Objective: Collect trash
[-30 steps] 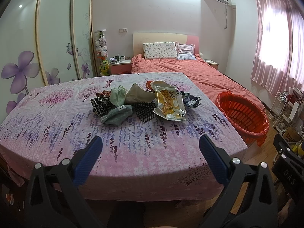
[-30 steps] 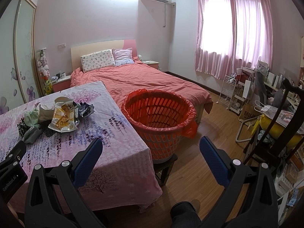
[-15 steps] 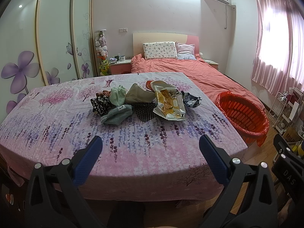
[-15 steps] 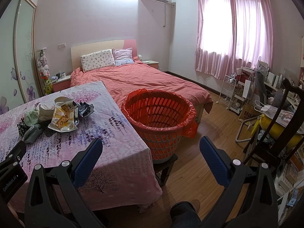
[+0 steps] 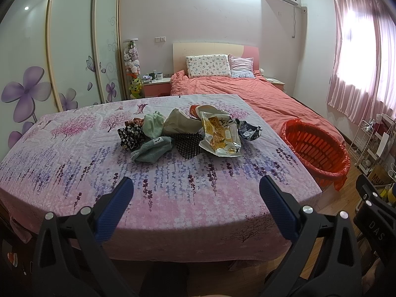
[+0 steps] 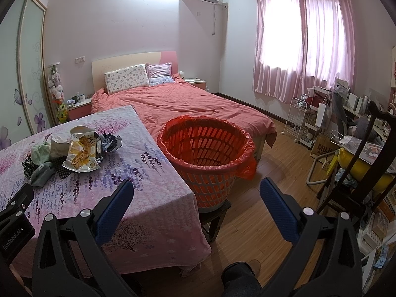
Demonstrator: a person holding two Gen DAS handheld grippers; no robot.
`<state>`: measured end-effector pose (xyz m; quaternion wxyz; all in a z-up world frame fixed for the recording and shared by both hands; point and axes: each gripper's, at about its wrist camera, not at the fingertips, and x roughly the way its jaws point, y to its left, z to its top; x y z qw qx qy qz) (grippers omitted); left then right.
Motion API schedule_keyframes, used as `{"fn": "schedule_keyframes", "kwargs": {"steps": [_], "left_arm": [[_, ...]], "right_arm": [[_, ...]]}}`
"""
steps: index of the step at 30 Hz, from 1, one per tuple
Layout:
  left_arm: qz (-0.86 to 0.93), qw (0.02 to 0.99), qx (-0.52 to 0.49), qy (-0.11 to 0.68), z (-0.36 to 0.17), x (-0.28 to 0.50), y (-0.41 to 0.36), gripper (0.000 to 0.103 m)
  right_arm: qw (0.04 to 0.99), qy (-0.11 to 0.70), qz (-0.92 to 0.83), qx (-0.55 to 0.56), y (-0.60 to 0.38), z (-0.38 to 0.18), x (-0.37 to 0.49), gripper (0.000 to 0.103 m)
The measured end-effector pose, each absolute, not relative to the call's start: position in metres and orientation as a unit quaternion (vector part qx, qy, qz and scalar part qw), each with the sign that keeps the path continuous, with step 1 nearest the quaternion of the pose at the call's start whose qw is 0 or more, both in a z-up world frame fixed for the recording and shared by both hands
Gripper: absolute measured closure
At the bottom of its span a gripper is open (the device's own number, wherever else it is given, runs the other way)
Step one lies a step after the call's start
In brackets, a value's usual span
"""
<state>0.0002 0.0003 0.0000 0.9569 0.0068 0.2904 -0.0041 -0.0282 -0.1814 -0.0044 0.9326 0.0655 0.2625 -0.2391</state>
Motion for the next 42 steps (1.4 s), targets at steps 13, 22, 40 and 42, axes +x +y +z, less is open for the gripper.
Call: {"fn": "schedule_keyframes", "kwargs": {"steps": [13, 22, 40, 42], "left_arm": [[-0.004, 0.957, 0.007, 0.290, 0.000, 0.000, 0.000, 0.004], [-0.004, 0.957, 0.007, 0.290, 0.000, 0.000, 0.000, 0.004], [0.014, 0.954, -0.005, 0.300, -0.008, 0.015, 0.018, 0.004], [0.023, 0.952, -0.012, 0.305, -0.010, 0.024, 0.029, 0.004]], "right_arm": [[0.932, 0.262, -0.239, 0.066, -0.183, -0.005, -0.029, 0.002], [0.932, 0.262, -0.240, 0.066, -0.183, -0.005, -0.030, 0.002], [0.932, 0.271, -0.230, 0.071, -0.184, -0.008, -0.024, 0.002], [0.933, 0.276, -0.220, 0.072, -0.182, -0.012, -0.017, 0.002]]}}
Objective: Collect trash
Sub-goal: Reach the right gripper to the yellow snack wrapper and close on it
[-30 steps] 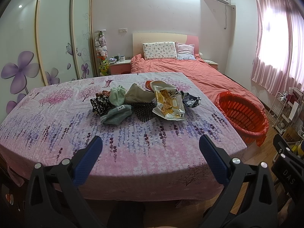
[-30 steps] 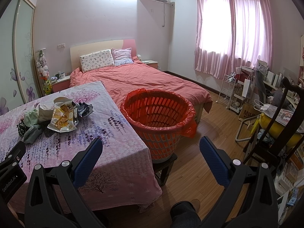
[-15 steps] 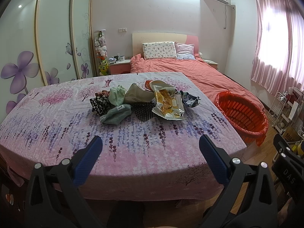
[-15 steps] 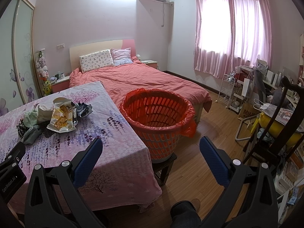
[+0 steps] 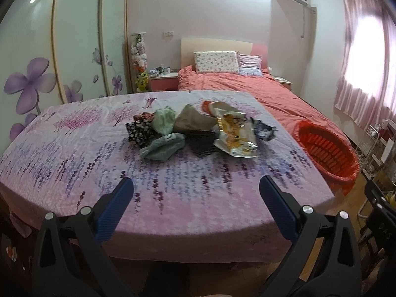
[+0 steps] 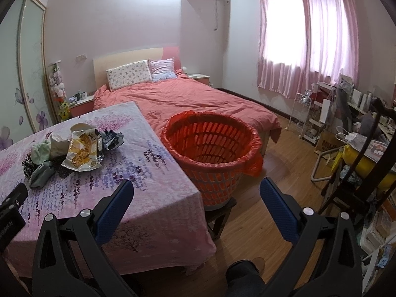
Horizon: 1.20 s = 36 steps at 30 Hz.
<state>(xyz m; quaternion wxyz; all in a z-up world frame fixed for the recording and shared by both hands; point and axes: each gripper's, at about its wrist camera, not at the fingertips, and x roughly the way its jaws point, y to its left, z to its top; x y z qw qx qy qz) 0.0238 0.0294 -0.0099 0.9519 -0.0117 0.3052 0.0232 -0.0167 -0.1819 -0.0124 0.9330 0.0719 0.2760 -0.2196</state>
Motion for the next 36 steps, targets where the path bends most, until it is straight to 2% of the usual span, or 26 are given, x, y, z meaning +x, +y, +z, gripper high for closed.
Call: {"fn": "schedule_keyframes", "kwargs": {"steps": [7, 10, 18, 20, 26, 31, 34, 36], "left_arm": [[0.049, 0.948, -0.032, 0.314, -0.019, 0.052, 0.072, 0.004], [0.068, 0.949, -0.031, 0.306, -0.021, 0.065, 0.091, 0.004], [0.084, 0.950, -0.043, 0.298, -0.030, 0.088, 0.129, 0.004], [0.081, 0.947, -0.054, 0.307, -0.035, 0.096, 0.138, 0.004], [0.065, 0.944, -0.083, 0.312, -0.046, 0.108, 0.160, 0.004], [0.061, 0.941, -0.085, 0.321, -0.051, 0.118, 0.167, 0.006], [0.053, 0.940, -0.083, 0.327, -0.055, 0.124, 0.168, 0.011], [0.046, 0.939, -0.080, 0.332, -0.057, 0.128, 0.166, 0.013]], "right_arm": [[0.935, 0.294, -0.180, 0.086, -0.174, -0.020, 0.010, 0.003], [0.937, 0.297, -0.162, 0.087, -0.166, -0.022, 0.021, 0.006], [0.940, 0.320, -0.060, 0.097, -0.126, -0.027, 0.077, 0.026], [0.938, 0.330, -0.031, 0.105, -0.113, -0.030, 0.096, 0.035], [0.925, 0.362, 0.022, 0.112, -0.085, -0.047, 0.148, 0.043], [0.922, 0.374, 0.029, 0.096, -0.064, -0.056, 0.175, 0.044], [0.921, 0.382, 0.022, 0.077, -0.059, -0.060, 0.183, 0.050], [0.917, 0.392, 0.019, 0.071, -0.059, -0.065, 0.188, 0.058]]}}
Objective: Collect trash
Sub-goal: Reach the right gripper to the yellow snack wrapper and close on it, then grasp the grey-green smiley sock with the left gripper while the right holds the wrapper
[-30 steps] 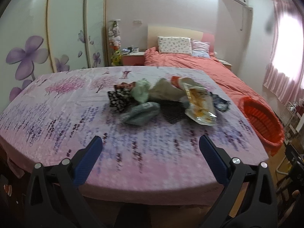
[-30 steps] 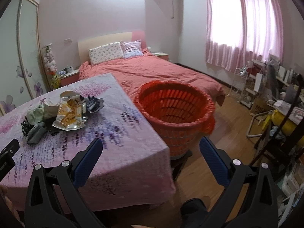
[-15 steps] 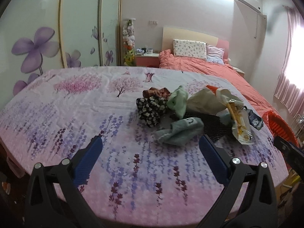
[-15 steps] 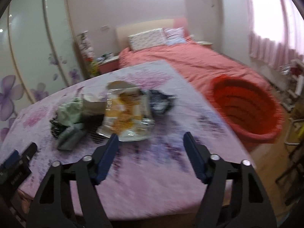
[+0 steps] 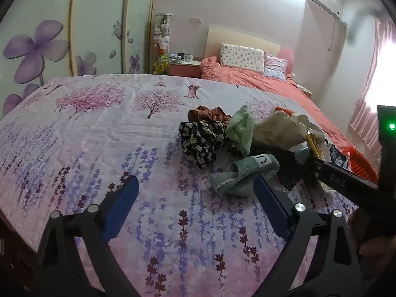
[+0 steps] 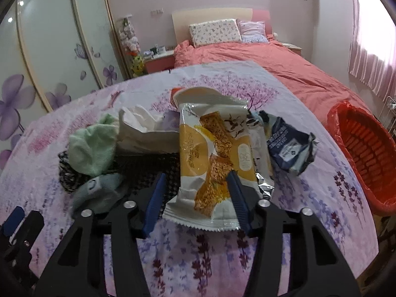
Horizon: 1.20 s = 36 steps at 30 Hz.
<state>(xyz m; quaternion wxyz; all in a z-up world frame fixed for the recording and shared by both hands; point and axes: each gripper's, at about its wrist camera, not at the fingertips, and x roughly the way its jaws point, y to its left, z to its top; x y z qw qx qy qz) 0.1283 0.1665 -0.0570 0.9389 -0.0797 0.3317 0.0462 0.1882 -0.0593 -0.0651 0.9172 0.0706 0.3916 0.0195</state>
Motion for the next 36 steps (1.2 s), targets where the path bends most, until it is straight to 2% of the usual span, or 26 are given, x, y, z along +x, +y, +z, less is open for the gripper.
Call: {"fn": "schedule_keyframes", "kwargs": {"steps": [3, 7, 19, 24, 26, 27, 29, 32, 36], "left_arm": [[0.034, 0.937, -0.077, 0.339, -0.061, 0.136, 0.163, 0.015], [0.013, 0.933, -0.074, 0.353, -0.067, 0.148, 0.154, 0.017], [-0.018, 0.918, -0.046, 0.393, -0.087, 0.183, 0.124, 0.019], [-0.016, 0.913, -0.030, 0.406, -0.093, 0.196, 0.115, 0.034], [-0.016, 0.911, -0.029, 0.410, -0.094, 0.198, 0.114, 0.046], [-0.015, 0.912, -0.030, 0.409, -0.093, 0.198, 0.115, 0.049], [-0.024, 0.913, -0.036, 0.406, -0.092, 0.197, 0.115, 0.065], [-0.043, 0.911, -0.054, 0.406, -0.088, 0.195, 0.119, 0.077], [-0.049, 0.915, -0.056, 0.397, -0.080, 0.188, 0.118, 0.082]], "right_arm": [[0.913, 0.400, 0.020, 0.070, -0.061, -0.070, 0.189, 0.075], [0.917, 0.389, 0.029, 0.084, -0.068, -0.065, 0.183, 0.082], [0.931, 0.348, 0.034, 0.101, -0.089, -0.037, 0.156, 0.085], [0.929, 0.352, 0.027, 0.112, -0.096, -0.040, 0.155, 0.085], [0.927, 0.355, 0.023, 0.117, -0.101, -0.040, 0.154, 0.085], [0.927, 0.355, 0.022, 0.118, -0.102, -0.041, 0.154, 0.085], [0.927, 0.354, 0.019, 0.120, -0.105, -0.041, 0.152, 0.085], [0.928, 0.351, 0.017, 0.126, -0.109, -0.041, 0.149, 0.085], [0.930, 0.344, 0.017, 0.128, -0.113, -0.039, 0.145, 0.085]]}}
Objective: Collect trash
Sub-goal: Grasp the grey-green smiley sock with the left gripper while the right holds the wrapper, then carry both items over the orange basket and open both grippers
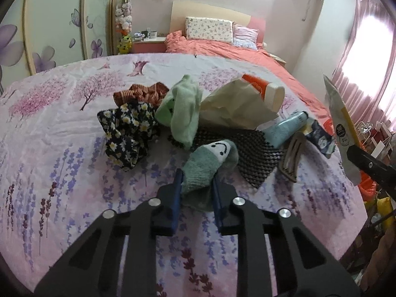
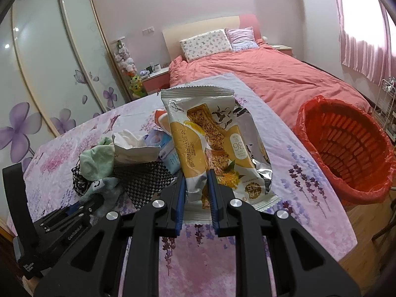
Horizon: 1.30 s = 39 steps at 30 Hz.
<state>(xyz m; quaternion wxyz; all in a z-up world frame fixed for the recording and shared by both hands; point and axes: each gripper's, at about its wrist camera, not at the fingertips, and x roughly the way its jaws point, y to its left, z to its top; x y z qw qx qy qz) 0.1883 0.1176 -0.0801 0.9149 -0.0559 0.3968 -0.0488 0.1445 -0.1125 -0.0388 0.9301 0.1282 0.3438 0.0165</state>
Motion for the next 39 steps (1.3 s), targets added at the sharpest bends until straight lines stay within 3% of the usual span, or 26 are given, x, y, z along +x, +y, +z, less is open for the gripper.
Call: {"fn": "schedule_keyframes", "kwargs": {"steps": [23, 39], "left_arm": [[-0.114, 0.942, -0.052, 0.311, 0.007, 0.144, 0.058, 0.083], [-0.211, 0.928, -0.042, 0.304, 0.015, 0.158, -0.039, 0.083]], "right_arm": [[0.943, 0.295, -0.006, 0.155, -0.159, -0.017, 0.109, 0.085], [0.942, 0.262, -0.063, 0.200, -0.237, -0.019, 0.095, 0.085]]}}
